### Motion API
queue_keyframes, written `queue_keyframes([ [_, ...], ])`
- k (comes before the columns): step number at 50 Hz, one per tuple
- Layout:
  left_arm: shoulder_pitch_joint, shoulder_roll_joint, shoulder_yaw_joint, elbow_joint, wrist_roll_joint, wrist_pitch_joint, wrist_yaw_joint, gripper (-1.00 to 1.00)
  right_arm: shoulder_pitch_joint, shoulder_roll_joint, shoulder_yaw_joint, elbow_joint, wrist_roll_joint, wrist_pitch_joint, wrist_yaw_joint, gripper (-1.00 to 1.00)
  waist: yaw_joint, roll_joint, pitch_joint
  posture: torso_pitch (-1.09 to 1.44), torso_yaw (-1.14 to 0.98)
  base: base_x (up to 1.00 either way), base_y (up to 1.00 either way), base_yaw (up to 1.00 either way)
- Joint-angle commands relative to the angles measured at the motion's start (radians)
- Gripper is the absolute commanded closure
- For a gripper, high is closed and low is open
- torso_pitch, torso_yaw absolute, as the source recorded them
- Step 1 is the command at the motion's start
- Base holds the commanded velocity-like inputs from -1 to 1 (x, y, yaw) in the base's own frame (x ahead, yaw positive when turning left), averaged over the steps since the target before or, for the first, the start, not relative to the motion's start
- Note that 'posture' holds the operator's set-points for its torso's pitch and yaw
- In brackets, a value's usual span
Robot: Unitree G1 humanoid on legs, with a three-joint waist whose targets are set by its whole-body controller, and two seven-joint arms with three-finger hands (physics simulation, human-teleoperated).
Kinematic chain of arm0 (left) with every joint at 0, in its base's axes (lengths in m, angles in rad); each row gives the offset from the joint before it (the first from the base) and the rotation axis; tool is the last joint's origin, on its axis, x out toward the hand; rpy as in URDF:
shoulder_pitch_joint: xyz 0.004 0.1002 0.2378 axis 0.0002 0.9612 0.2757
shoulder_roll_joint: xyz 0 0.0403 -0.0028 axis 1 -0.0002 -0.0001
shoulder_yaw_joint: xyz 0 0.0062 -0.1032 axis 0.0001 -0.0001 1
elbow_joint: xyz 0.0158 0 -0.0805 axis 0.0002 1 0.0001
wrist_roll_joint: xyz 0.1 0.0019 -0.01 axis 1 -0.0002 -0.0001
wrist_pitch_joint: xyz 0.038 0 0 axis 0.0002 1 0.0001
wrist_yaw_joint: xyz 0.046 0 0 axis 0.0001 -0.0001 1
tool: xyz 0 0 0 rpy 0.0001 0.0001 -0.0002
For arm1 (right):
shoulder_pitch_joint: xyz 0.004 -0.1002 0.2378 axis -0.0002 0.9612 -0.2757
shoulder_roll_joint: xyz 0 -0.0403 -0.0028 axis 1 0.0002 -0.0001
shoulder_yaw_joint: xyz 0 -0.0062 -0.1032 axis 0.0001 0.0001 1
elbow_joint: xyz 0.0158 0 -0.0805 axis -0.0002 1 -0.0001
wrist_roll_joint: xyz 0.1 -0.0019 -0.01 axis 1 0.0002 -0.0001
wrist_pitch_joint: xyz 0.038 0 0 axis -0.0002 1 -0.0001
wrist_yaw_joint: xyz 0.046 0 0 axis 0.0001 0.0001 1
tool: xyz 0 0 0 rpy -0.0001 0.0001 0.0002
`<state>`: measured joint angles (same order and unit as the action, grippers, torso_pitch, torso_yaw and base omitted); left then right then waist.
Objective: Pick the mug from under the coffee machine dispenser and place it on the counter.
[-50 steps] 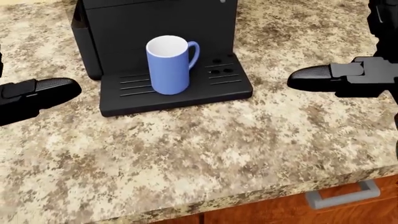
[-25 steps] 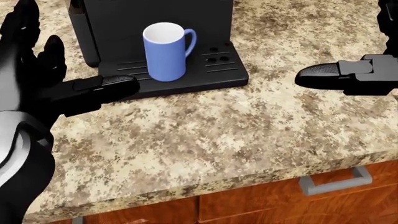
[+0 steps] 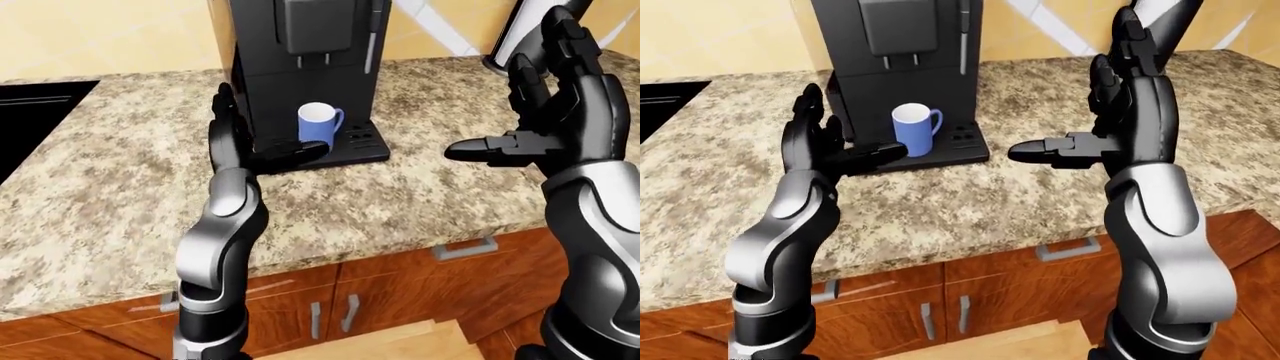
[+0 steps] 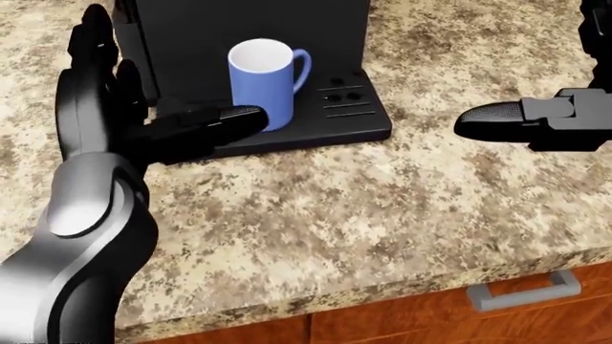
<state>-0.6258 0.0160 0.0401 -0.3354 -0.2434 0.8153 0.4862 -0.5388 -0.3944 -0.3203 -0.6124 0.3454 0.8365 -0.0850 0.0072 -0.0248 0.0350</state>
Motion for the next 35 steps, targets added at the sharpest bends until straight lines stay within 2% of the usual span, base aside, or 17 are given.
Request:
queue_keyframes([
  [1,-0.034,-0.003,0.001,-0.022,0.008,-0.036,-0.009,-1.0,-0.023,-0.012,-0.012,-0.025,-0.004,-0.031,0.0,-1.0,0.0,-0.003,-0.025,0.0,0.0,0.0,0.0,0.0],
  [11,-0.07,-0.03,-0.004,0.039,0.015,-0.073,0.007,-1.0,-0.022,-0.01,-0.013,-0.024,-0.008,-0.035,0.001,-1.0,0.0,-0.006,-0.025,0.0,0.0,0.0,0.0,0.0],
  [18,-0.08,-0.046,-0.028,0.102,0.038,-0.123,0.008,-1.0,-0.021,-0.013,-0.017,-0.023,-0.005,-0.036,-0.001,-1.0,0.001,-0.008,-0.025,0.0,0.0,0.0,0.0,0.0],
  [27,-0.081,-0.08,-0.054,0.101,0.067,-0.118,0.01,-1.0,-0.026,-0.018,-0.02,-0.02,0.002,-0.035,-0.004,-1.0,0.001,-0.012,-0.023,0.0,0.0,0.0,0.0,0.0],
  [35,-0.09,-0.095,-0.061,0.201,0.097,-0.195,-0.008,-1.0,-0.028,-0.024,-0.024,-0.019,0.013,-0.035,-0.009,-1.0,0.003,-0.015,-0.023,0.0,0.0,0.0,0.0,0.0],
])
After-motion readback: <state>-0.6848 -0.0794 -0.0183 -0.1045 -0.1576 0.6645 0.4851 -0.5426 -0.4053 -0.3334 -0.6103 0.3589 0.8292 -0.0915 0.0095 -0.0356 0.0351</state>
